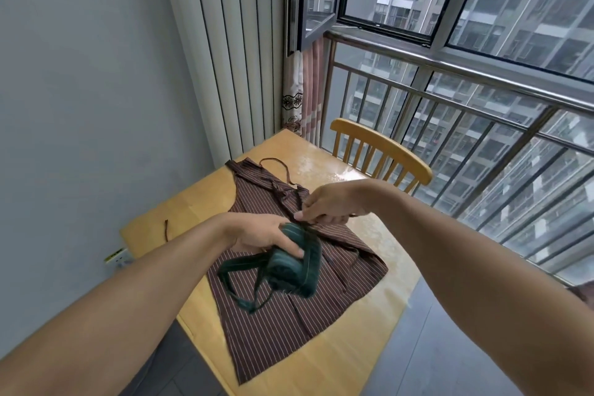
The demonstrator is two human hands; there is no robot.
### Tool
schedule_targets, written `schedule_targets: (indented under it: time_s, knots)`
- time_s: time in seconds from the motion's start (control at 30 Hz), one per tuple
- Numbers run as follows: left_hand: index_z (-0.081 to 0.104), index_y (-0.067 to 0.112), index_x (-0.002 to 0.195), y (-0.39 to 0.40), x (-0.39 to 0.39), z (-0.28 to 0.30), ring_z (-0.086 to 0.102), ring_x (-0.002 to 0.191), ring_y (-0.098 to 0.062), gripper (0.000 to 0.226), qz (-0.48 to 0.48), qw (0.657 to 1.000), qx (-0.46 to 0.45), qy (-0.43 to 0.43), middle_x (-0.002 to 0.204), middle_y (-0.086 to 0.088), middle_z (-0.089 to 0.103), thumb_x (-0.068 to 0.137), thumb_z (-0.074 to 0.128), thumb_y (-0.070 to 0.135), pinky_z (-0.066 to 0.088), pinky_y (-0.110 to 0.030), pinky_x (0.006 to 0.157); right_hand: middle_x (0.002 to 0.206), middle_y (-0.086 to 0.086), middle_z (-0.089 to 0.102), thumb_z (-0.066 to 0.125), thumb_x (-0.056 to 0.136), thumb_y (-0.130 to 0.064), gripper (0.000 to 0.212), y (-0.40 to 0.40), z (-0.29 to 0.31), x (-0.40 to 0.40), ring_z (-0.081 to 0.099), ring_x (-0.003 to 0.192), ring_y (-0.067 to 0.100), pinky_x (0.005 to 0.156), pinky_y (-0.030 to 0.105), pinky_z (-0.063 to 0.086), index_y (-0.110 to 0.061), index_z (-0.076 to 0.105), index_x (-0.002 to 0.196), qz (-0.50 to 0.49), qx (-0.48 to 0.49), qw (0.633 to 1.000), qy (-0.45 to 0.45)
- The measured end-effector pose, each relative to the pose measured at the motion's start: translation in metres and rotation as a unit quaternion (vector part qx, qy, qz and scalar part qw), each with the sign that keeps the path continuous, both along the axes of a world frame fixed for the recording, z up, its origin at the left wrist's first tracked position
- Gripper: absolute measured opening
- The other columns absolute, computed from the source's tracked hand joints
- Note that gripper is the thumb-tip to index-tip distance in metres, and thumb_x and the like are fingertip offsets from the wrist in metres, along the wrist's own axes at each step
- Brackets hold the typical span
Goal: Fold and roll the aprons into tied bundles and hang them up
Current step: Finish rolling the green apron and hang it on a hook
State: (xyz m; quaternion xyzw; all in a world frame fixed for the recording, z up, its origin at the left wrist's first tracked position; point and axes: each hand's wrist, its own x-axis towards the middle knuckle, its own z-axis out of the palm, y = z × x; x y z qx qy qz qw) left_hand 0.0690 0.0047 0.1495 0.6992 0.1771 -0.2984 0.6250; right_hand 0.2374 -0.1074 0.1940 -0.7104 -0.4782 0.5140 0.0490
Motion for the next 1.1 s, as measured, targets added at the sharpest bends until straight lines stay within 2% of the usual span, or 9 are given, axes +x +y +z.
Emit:
schedule_targets:
  time_s: [0.27, 0.4, 0.5, 0.6, 0.7, 0.87, 0.93, 1.0, 1.1]
  knots:
    - [0.057, 0.008, 0.136, 0.023, -0.005, -0.020, 0.064, 0.105, -0.037, 0.041, 0.268, 0.959, -0.087, -0.026, 0.117, -0.023, 0.068, 0.102, 0.056, 0.032, 0.050, -0.053, 0.102, 0.101, -0.006, 0.069, 0.042, 0.109, -0.032, 0.034, -0.019, 0.007, -0.022, 0.059, 0.087, 0.015, 0.063, 0.024, 0.041, -0.024, 0.071, 0.125, -0.024, 0.197, 0.966, -0.166]
    - [0.069, 0.006, 0.113, 0.027, -0.006, -0.020, 0.064, 0.084, -0.030, 0.033, 0.367, 0.917, -0.150, -0.040, 0.093, -0.018, 0.068, 0.103, 0.044, 0.025, 0.052, -0.045, 0.084, 0.134, 0.001, 0.066, 0.036, 0.110, -0.031, 0.046, -0.036, -0.025, -0.026, 0.067, 0.094, 0.022, 0.066, 0.034, 0.057, -0.034, 0.037, 0.156, 0.010, 0.279, 0.901, -0.332]
    - [0.071, 0.003, 0.101, 0.024, -0.004, -0.020, 0.067, 0.079, -0.029, 0.035, 0.390, 0.905, -0.166, -0.027, 0.089, -0.019, 0.071, 0.102, 0.042, 0.024, 0.054, -0.041, 0.074, 0.137, -0.003, 0.060, 0.043, 0.107, -0.036, 0.061, -0.044, -0.040, -0.029, 0.061, 0.097, 0.013, 0.067, 0.027, 0.056, -0.032, 0.017, 0.163, 0.035, 0.311, 0.878, -0.362]
    - [0.073, 0.001, 0.101, 0.022, -0.002, -0.022, 0.068, 0.079, -0.029, 0.035, 0.401, 0.895, -0.192, -0.035, 0.090, -0.019, 0.071, 0.100, 0.045, 0.023, 0.056, -0.039, 0.071, 0.144, -0.002, 0.055, 0.058, 0.096, -0.054, 0.083, -0.047, -0.053, -0.033, 0.060, 0.112, 0.015, 0.083, 0.029, 0.055, -0.030, 0.014, 0.161, -0.036, 0.304, 0.892, -0.333]
    - [0.074, 0.005, 0.114, 0.018, 0.005, -0.024, 0.067, 0.083, -0.029, 0.036, 0.389, 0.899, -0.195, -0.047, 0.095, -0.018, 0.070, 0.099, 0.054, 0.030, 0.055, -0.044, 0.082, 0.126, -0.005, 0.066, 0.065, 0.081, -0.074, 0.087, -0.041, -0.072, -0.039, 0.064, 0.103, 0.015, 0.082, 0.032, 0.055, -0.031, 0.035, 0.150, -0.127, 0.243, 0.926, -0.258]
    - [0.080, 0.009, 0.086, 0.011, 0.009, -0.024, 0.064, 0.075, -0.024, 0.042, 0.387, 0.893, -0.222, -0.063, 0.085, -0.012, 0.069, 0.100, 0.047, 0.032, 0.054, -0.038, 0.073, 0.075, -0.009, 0.059, 0.060, 0.098, -0.050, 0.026, -0.039, -0.084, -0.036, 0.051, 0.062, 0.010, 0.058, 0.027, 0.037, -0.027, 0.072, 0.097, -0.157, 0.228, 0.960, -0.049]
    - [0.078, 0.010, 0.083, 0.008, 0.009, -0.025, 0.067, 0.072, -0.024, 0.045, 0.390, 0.891, -0.223, -0.067, 0.082, -0.012, 0.070, 0.103, 0.043, 0.030, 0.054, -0.036, 0.067, 0.068, -0.004, 0.057, 0.050, 0.106, -0.040, 0.030, -0.042, -0.088, -0.034, 0.047, 0.057, 0.015, 0.055, 0.034, 0.036, -0.027, 0.066, 0.086, -0.151, 0.247, 0.956, -0.053]
    - [0.079, 0.010, 0.089, 0.006, 0.005, -0.025, 0.069, 0.077, -0.026, 0.037, 0.392, 0.894, -0.209, -0.066, 0.087, -0.013, 0.072, 0.098, 0.050, 0.031, 0.054, -0.035, 0.069, 0.080, 0.005, 0.062, 0.042, 0.109, -0.038, 0.032, -0.045, -0.087, -0.031, 0.055, 0.068, 0.022, 0.061, 0.039, 0.042, -0.020, 0.064, 0.093, -0.124, 0.256, 0.955, -0.079]
    - [0.077, 0.007, 0.113, 0.006, 0.001, -0.034, 0.065, 0.113, -0.040, 0.038, 0.412, 0.885, -0.210, -0.056, 0.115, -0.023, 0.071, 0.097, 0.056, 0.034, 0.051, -0.046, 0.098, 0.096, -0.001, 0.057, 0.036, 0.107, -0.046, 0.039, -0.051, -0.087, -0.024, 0.049, 0.090, 0.015, 0.074, 0.036, 0.037, -0.019, 0.064, 0.100, -0.029, 0.271, 0.935, -0.227]
